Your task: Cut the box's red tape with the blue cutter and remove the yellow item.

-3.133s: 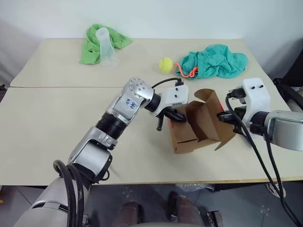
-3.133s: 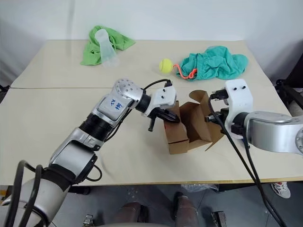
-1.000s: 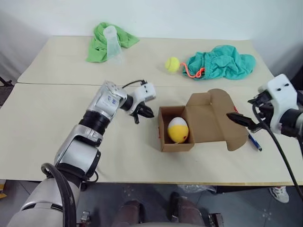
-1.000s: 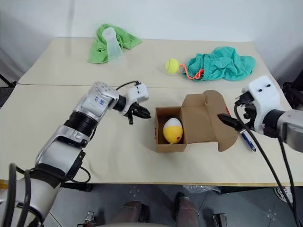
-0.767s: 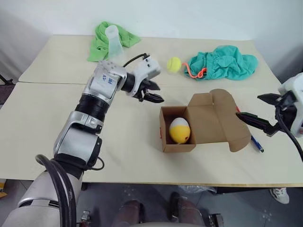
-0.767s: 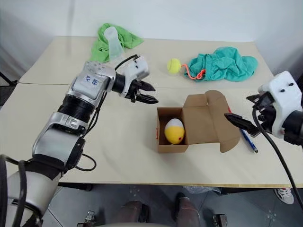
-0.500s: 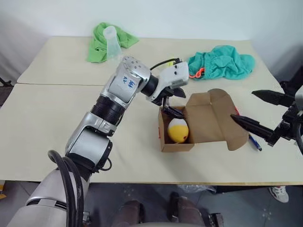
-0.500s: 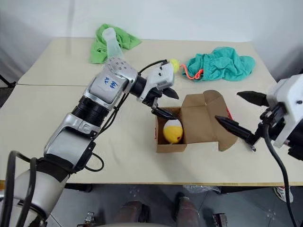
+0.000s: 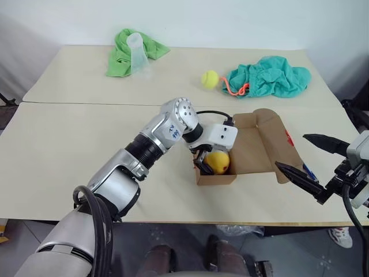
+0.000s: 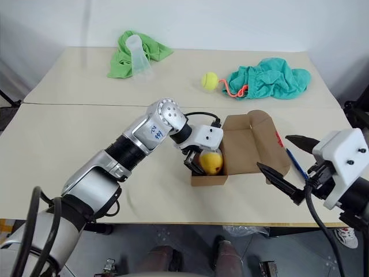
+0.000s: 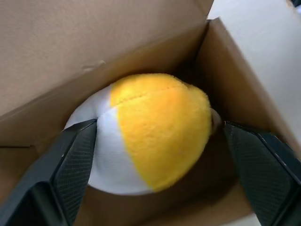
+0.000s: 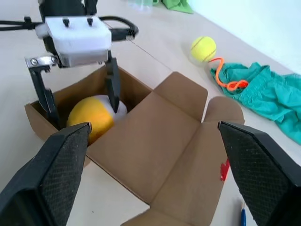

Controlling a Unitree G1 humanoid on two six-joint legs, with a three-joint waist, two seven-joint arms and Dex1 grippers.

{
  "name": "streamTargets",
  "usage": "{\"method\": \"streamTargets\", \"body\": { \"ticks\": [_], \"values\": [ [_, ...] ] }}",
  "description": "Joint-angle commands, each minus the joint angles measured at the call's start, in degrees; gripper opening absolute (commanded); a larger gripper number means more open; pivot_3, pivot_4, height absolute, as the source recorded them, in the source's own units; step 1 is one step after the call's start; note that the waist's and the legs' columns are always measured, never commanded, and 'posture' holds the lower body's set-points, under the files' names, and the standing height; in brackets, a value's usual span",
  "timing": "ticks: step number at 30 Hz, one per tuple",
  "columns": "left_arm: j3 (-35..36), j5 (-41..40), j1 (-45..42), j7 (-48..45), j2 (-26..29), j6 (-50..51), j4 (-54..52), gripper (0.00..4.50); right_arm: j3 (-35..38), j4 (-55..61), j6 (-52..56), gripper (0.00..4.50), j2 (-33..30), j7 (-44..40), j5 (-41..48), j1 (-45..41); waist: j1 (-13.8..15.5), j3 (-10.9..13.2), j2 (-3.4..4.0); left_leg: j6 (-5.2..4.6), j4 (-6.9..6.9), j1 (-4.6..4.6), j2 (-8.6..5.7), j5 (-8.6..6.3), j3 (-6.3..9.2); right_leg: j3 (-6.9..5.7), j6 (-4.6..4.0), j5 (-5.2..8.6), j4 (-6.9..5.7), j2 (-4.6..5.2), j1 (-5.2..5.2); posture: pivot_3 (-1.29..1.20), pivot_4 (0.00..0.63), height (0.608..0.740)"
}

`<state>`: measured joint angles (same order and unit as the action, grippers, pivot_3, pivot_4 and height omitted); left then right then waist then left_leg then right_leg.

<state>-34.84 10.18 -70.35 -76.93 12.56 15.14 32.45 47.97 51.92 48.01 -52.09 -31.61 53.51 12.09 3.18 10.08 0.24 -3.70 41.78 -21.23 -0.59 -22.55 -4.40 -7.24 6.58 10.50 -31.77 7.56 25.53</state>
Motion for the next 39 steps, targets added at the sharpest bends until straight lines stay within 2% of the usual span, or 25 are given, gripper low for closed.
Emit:
{"method": "streamTargets", "body": {
  "ticks": [1, 10, 13, 22, 29, 33, 39],
  "values": [
    [1.05, 0.41, -0.49, 0.46, -0.55, -0.21, 0.48, 3.32, 1.96, 0.73, -1.1, 4.5, -0.27, 0.81, 0.38, 0.11, -0.02, 0.0, 0.0, -0.01, 0.0, 0.0, 0.0, -0.01, 0.0, 0.0, 0.0, 0.0, 0.0, 0.0, 0.0, 0.0, 0.15, 0.74],
    [5.5, -2.34, -0.23, 1.92, -0.97, -0.73, -0.61, 0.55, -0.13, -2.52, -2.69, 4.5, -2.5, -0.85, -1.39, -1.94, -0.07, 0.0, 0.0, -0.06, 0.02, 0.0, 0.0, -0.03, -0.01, 0.0, 0.0, 0.0, 0.0, -0.01, 0.0, 0.0, 0.15, 0.74],
    [7.93, -4.18, -0.45, 1.9, -1.0, 1.29, -1.87, 0.0, -0.67, -3.57, -3.71, 4.5, -3.11, -2.25, -1.86, -2.82, -0.03, 0.0, 0.0, -0.06, 0.02, -0.01, -0.01, -0.04, -0.01, 0.0, 0.0, 0.0, 0.0, 0.0, 0.0, 0.0, 0.15, 0.74],
    [17.63, -12.23, -2.9, 1.92, 0.62, 11.16, -5.47, 0.0, -1.36, -7.77, -4.16, 4.5, -6.55, -6.18, -2.63, -5.61, -0.11, 0.0, 0.0, -0.06, 0.07, -0.02, -0.04, -0.03, -0.02, 0.01, 0.02, -0.01, -0.02, -0.01, 0.0, 0.0, 0.15, 0.74],
    [26.53, -15.6, -6.79, 11.33, 3.55, 18.08, -4.09, 0.0, -4.32, -13.08, -5.83, 4.5, -8.97, -10.43, -2.85, -10.9, -0.33, 0.0, 0.0, -0.06, 0.1, -0.02, -0.04, -0.03, -0.03, 0.03, 0.05, -0.02, -0.04, -0.03, -0.01, 0.0, 0.15, 0.74],
    [29.47, -12.87, -6.28, 20.35, 9.42, 20.85, -2.99, 0.0, -8.29, -18.6, -10.6, 4.5, -5.42, -15.17, 0.99, -17.99, -0.69, 0.01, -0.01, -0.04, 0.08, 0.05, -0.04, -0.02, -0.08, 0.06, 0.06, -0.03, -0.07, -0.05, -0.02, 0.0, 0.15, 0.74],
    [29.49, -8.58, 1.76, 29.31, 19.91, 30.94, -9.09, 0.0, -18.51, -28.36, -16.3, 4.5, -5.63, -27.77, -3.12, -22.63, -1.77, 0.02, 0.01, 0.04, 0.09, 0.13, -0.03, 0.02, -0.2, 0.14, 0.08, -0.04, -0.14, -0.11, -0.04, 0.0, 0.15, 0.74]
  ]
}}
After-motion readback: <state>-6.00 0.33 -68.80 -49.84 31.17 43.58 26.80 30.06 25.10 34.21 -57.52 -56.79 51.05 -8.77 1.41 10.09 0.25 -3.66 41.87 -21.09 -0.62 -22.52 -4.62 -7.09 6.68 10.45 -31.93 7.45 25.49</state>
